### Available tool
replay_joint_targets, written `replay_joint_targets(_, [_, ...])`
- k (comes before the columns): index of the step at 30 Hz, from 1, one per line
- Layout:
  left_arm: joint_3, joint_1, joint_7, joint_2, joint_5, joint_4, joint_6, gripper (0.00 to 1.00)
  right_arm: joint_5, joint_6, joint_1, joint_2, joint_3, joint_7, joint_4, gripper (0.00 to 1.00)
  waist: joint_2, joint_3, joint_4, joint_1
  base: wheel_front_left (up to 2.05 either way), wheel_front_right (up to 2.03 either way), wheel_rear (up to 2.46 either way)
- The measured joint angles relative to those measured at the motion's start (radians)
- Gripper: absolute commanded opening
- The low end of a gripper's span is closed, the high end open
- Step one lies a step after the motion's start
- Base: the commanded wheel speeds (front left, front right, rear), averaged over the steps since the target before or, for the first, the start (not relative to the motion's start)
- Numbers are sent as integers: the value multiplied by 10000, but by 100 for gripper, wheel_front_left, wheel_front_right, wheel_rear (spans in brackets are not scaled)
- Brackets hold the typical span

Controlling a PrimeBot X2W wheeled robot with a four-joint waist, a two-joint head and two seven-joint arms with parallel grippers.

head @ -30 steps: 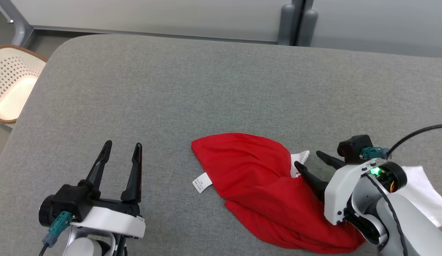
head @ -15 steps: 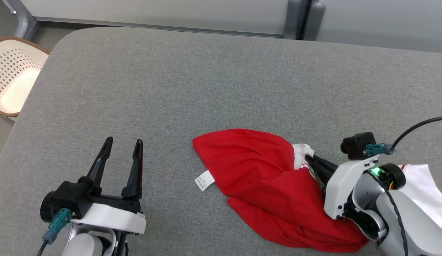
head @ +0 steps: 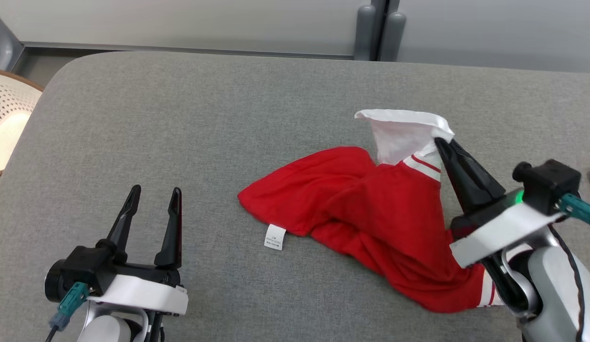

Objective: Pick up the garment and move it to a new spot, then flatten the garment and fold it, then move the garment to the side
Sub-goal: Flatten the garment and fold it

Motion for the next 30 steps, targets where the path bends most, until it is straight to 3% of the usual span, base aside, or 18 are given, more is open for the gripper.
replay_joint_targets(4, [8,94,0,56,0,-63,42,100,-865,2,1572,523,-1225,-660,-1461,0,0,-109,-210,0,0,0,0])
replay_joint_targets(8, [8,192,35,140,0,-123,73,100,-1200,0,3756,1626,-2520,-1030,-2464,0,0,-180,-399,0,0,0,0])
replay_joint_targets(14, [107,440,132,284,-58,-245,161,100,-823,0,6245,2537,-3289,-1655,-1793,0,0,-301,-720,0,0,0,0])
replay_joint_targets(15, [121,500,134,309,-82,-247,165,100,-568,0,6426,2598,-3252,-1774,-1498,6,0,-319,-775,0,0,0,0])
replay_joint_targets(17, [159,525,148,339,-107,-293,224,100,-451,0,6592,2661,-3135,-1847,-909,96,0,-351,-873,0,0,0,0])
replay_joint_targets(22, [257,751,222,408,-180,-378,313,100,-585,0,6200,2681,-3266,-2311,-583,100,0,-455,-1081,0,0,0,0])
replay_joint_targets(26, [349,947,234,466,-221,-451,456,100,-1162,0,5862,2523,-3381,-2460,-1271,100,0,-610,-1196,0,0,0,0])
replay_joint_targets(30, [426,1159,238,502,-268,-546,600,100,-1776,0,5516,1967,-3453,-2169,-2031,100,0,-801,-1260,0,0,0,0])
